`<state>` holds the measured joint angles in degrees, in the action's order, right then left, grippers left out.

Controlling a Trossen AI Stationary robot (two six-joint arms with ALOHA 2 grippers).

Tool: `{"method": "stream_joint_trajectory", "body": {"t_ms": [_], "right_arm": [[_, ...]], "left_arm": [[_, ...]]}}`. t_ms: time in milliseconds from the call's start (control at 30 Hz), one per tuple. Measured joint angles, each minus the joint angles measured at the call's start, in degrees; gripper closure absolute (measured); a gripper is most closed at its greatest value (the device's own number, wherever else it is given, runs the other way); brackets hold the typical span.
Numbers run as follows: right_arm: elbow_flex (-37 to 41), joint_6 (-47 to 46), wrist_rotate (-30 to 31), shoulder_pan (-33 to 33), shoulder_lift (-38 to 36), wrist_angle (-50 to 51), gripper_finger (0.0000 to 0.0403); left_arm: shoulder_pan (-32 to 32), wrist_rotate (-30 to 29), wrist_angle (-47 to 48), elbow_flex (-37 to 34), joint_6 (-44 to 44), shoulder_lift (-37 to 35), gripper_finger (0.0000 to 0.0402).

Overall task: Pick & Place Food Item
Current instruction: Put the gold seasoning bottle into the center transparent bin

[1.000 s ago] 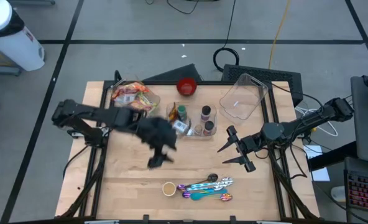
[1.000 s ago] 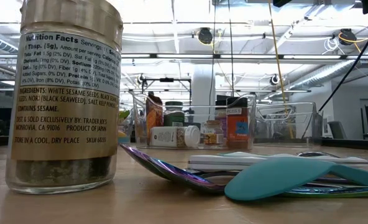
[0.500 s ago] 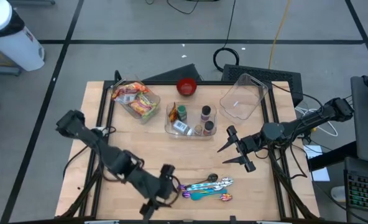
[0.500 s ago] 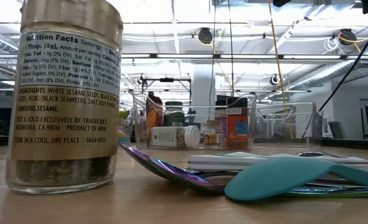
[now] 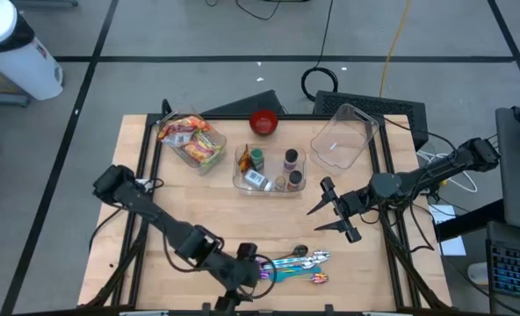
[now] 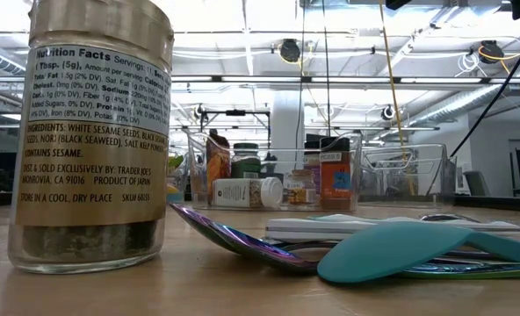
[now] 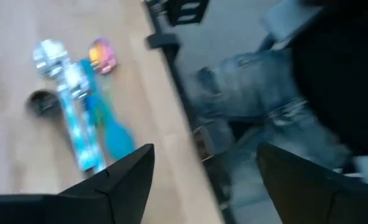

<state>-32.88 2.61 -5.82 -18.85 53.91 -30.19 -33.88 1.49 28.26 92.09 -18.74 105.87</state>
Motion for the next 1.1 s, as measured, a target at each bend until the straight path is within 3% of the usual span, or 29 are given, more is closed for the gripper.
{"method": "stream_joint_trajectory", "body": {"t_ms": [133, 300, 633, 833, 1100], "right_arm": [[0.0, 0.0, 0.0, 0.0, 0.0, 0.0, 0.0206], [0.0, 0.0, 0.0, 0.0, 0.0, 0.0, 0.0206], [0.0, 0.0, 0.0, 0.0, 0.0, 0.0, 0.0206], [0.0, 0.1, 0.0, 0.0, 0.0, 0.0, 0.0206], [0.0, 0.0, 0.0, 0.0, 0.0, 0.0, 0.0206]], "left_arm": [[0.4, 4.4, -2.0, 0.0, -0.3, -0.1, 0.0086], [0.5, 5.5, 3.6, 0.0, 4.6, -0.1, 0.0068], [0.5, -4.2, 19.9, 0.0, 8.1, -0.1, 0.0081], [0.5, -6.1, 20.1, 0.0, 8.0, -0.1, 0.0093], [0.6, -5.7, 20.4, 0.0, 6.6, 1.4, 0.0076]]}}
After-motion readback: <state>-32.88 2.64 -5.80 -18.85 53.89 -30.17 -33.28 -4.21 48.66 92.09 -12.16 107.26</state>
